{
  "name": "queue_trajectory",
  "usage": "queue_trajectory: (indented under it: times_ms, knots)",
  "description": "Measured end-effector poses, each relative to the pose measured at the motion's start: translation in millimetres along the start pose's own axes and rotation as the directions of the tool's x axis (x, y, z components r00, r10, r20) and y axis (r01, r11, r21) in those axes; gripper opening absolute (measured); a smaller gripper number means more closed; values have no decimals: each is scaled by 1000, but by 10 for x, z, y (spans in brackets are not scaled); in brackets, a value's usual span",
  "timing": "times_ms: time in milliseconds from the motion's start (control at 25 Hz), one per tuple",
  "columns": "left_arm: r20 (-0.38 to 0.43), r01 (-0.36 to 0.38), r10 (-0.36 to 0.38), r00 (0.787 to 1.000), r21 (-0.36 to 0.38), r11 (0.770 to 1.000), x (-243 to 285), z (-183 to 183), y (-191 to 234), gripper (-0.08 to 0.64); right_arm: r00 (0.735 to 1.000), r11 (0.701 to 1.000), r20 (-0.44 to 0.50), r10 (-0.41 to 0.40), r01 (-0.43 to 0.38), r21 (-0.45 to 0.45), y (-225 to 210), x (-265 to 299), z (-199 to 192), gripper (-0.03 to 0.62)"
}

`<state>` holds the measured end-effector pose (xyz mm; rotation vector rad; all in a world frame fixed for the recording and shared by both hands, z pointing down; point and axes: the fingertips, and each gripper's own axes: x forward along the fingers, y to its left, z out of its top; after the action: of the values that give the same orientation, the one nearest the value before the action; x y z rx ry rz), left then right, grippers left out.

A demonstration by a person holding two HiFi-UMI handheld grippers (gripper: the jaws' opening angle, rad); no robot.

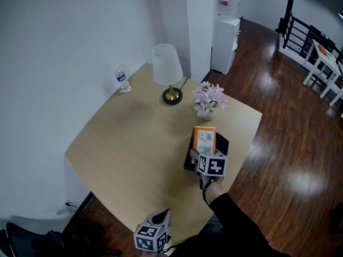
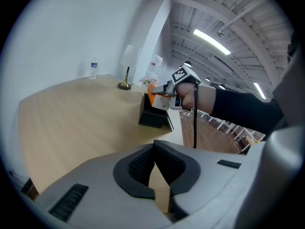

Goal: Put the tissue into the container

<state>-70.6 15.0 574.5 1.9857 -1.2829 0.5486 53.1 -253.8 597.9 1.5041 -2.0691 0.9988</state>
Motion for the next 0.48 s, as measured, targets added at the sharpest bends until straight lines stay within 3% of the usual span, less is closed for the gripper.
queue_trajectory:
  times_ms: [480]
  knots:
    - [-39, -16, 16, 999, 3, 1000, 89, -10, 45, -3, 997, 994, -36, -72, 74, 76, -136, 343, -98, 429]
